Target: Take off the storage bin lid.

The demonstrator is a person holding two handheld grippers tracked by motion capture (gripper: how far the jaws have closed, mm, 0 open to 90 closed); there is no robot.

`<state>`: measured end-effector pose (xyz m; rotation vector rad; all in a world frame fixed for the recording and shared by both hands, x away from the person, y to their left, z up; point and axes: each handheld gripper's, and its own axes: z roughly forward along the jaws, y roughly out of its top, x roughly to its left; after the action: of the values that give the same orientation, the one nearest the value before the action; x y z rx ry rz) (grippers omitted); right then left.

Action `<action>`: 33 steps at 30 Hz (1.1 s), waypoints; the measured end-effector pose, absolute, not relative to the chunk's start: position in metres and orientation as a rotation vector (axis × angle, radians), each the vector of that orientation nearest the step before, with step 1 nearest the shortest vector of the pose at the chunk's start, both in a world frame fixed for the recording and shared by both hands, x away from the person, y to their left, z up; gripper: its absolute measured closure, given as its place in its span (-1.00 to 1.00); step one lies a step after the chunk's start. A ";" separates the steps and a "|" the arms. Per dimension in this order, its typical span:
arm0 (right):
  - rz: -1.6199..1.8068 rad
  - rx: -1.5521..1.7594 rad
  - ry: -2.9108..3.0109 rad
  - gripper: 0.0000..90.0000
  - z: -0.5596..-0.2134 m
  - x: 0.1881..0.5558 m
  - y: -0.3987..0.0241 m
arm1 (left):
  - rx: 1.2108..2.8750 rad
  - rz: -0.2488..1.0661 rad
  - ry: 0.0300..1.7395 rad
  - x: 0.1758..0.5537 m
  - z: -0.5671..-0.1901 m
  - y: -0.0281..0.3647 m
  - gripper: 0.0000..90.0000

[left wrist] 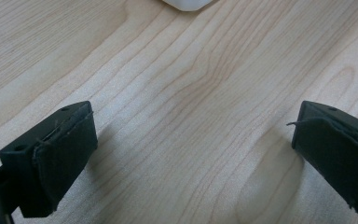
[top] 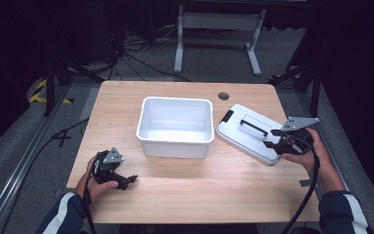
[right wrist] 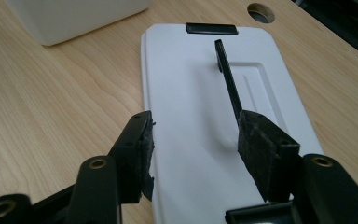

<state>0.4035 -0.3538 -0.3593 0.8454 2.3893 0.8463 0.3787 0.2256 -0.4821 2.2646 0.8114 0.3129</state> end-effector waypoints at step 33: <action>0.874 0.988 2.267 -0.45 -0.423 0.345 -0.395 | 2.265 0.312 0.810 0.378 -0.482 0.226 -0.99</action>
<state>0.3448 -0.3950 -0.4232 0.9883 2.2667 0.8740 0.3785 0.2259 -0.4822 2.2651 0.8098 0.3120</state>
